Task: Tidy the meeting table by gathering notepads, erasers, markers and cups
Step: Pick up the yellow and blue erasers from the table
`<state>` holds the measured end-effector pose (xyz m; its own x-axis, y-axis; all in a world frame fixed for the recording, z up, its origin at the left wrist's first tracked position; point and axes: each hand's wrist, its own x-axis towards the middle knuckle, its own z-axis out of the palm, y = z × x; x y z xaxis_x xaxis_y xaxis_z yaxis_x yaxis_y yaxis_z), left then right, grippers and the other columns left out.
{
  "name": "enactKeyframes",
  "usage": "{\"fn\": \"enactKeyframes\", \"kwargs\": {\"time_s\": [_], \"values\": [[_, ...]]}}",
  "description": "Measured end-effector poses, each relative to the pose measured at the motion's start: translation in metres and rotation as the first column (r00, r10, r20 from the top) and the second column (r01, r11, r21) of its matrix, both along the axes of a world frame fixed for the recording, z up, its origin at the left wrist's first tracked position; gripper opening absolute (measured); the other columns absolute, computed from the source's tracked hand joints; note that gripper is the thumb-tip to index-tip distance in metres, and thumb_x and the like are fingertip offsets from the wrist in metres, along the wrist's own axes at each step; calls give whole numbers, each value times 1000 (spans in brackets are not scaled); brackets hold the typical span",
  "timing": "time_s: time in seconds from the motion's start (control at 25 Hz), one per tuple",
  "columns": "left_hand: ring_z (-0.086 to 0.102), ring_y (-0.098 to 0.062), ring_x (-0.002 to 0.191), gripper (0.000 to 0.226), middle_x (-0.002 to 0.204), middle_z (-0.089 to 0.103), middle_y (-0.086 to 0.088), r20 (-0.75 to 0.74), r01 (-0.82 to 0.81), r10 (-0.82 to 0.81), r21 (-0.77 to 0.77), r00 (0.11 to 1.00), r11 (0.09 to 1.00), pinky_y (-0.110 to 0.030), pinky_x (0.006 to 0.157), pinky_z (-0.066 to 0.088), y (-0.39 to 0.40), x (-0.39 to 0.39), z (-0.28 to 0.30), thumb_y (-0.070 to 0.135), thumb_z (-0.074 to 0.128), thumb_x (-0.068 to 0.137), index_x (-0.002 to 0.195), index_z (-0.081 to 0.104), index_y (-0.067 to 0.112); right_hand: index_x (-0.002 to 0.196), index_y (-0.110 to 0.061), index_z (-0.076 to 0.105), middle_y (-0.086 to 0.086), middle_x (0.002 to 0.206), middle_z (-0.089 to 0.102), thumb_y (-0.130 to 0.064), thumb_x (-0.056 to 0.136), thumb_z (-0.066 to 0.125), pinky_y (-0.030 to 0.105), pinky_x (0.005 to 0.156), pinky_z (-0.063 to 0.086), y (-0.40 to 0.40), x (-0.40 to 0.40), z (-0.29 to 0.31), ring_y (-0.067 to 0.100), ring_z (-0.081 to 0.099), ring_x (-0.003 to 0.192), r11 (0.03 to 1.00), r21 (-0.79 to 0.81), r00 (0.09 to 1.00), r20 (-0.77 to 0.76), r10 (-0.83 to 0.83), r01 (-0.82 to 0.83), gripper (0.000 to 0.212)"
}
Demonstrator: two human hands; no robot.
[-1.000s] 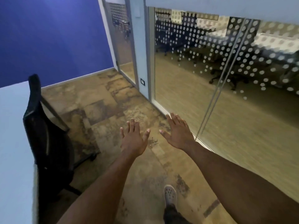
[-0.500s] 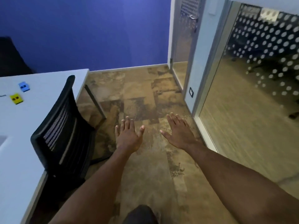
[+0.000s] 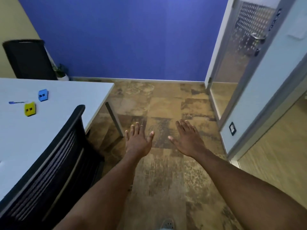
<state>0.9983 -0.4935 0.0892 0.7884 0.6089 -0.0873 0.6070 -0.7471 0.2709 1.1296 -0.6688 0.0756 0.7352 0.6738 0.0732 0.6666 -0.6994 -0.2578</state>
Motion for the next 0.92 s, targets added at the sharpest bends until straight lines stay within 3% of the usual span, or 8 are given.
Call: {"fn": "enactKeyframes", "kwargs": {"time_s": [0.36, 0.68, 0.92], "values": [[-12, -20, 150, 82, 164, -5, -3, -14, -84, 84, 35, 996, 996, -46, 120, -9, 123, 178, -5, 67, 4, 92, 155, 10, 15, 153, -25, 1, 0, 163, -3, -76, 86, 17, 41, 118, 1, 139, 196, -15, 21, -2, 149, 986, -24, 985, -58, 162, -163, 86], [-9, -24, 150, 80, 164, -4, -4, -59, -162, 165, 52, 985, 985, -50, 121, -6, 268, 379, -9, 66, 7, 94, 155, 11, 15, 152, -24, 2, 1, 163, -1, -74, 87, 19, 43, 119, 4, 296, 421, -13, 22, -1, 150, 965, -27, 961, -99, 257, -261, 85], [-9, -23, 151, 82, 164, -3, -4, 16, -285, 285, 38, 958, 958, -47, 119, -9, 373, 475, 1, 68, 6, 92, 155, 12, 17, 152, -24, 4, 1, 163, 1, -76, 85, 18, 43, 118, 5, 432, 526, 2, 22, 1, 150, 928, 5, 926, -67, 371, -372, 86]]}}
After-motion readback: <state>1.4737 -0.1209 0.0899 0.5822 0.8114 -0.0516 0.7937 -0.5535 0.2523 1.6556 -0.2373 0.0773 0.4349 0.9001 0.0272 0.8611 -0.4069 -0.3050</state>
